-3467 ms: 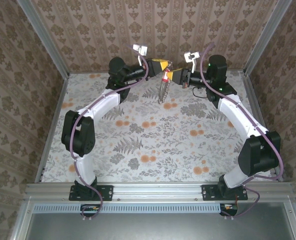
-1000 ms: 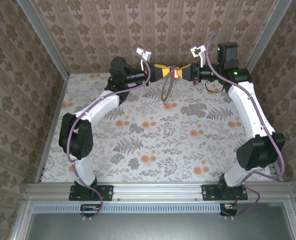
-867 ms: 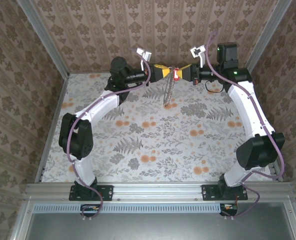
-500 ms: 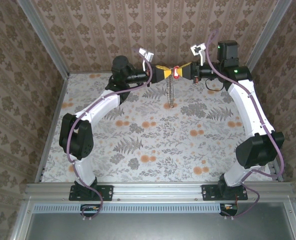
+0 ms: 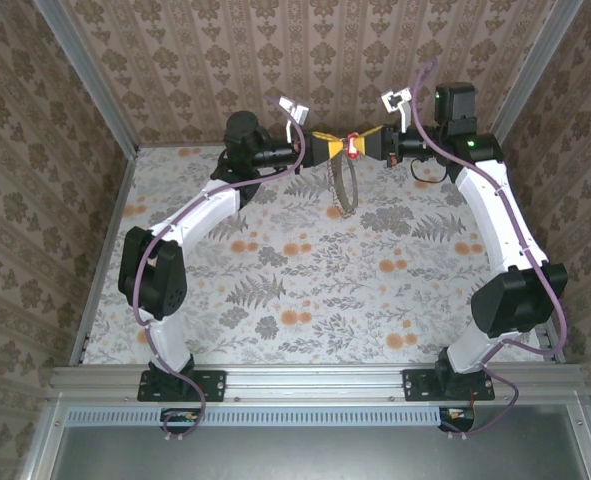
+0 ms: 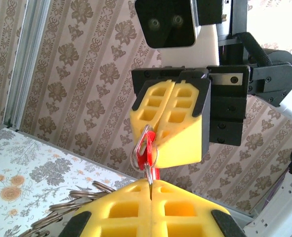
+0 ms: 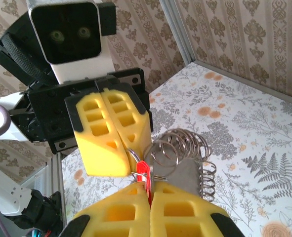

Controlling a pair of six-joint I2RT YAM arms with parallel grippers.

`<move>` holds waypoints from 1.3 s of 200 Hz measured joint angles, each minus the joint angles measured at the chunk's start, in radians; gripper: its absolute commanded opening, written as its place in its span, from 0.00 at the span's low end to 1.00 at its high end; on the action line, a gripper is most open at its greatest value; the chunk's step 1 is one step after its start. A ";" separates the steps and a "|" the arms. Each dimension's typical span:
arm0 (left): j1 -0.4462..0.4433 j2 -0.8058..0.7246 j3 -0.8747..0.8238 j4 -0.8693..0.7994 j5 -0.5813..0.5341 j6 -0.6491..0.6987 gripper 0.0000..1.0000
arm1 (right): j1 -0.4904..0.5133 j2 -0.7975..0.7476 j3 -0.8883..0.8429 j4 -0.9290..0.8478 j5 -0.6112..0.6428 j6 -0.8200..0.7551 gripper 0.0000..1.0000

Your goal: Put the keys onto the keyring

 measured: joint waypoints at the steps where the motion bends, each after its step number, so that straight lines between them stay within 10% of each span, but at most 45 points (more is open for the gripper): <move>1: 0.000 0.000 0.000 0.000 0.000 0.000 0.00 | -0.001 0.000 -0.002 0.000 0.000 0.000 0.00; 260: 0.000 0.000 0.028 -0.005 -0.001 0.000 0.00 | 0.003 -0.011 0.006 0.044 0.000 0.034 0.00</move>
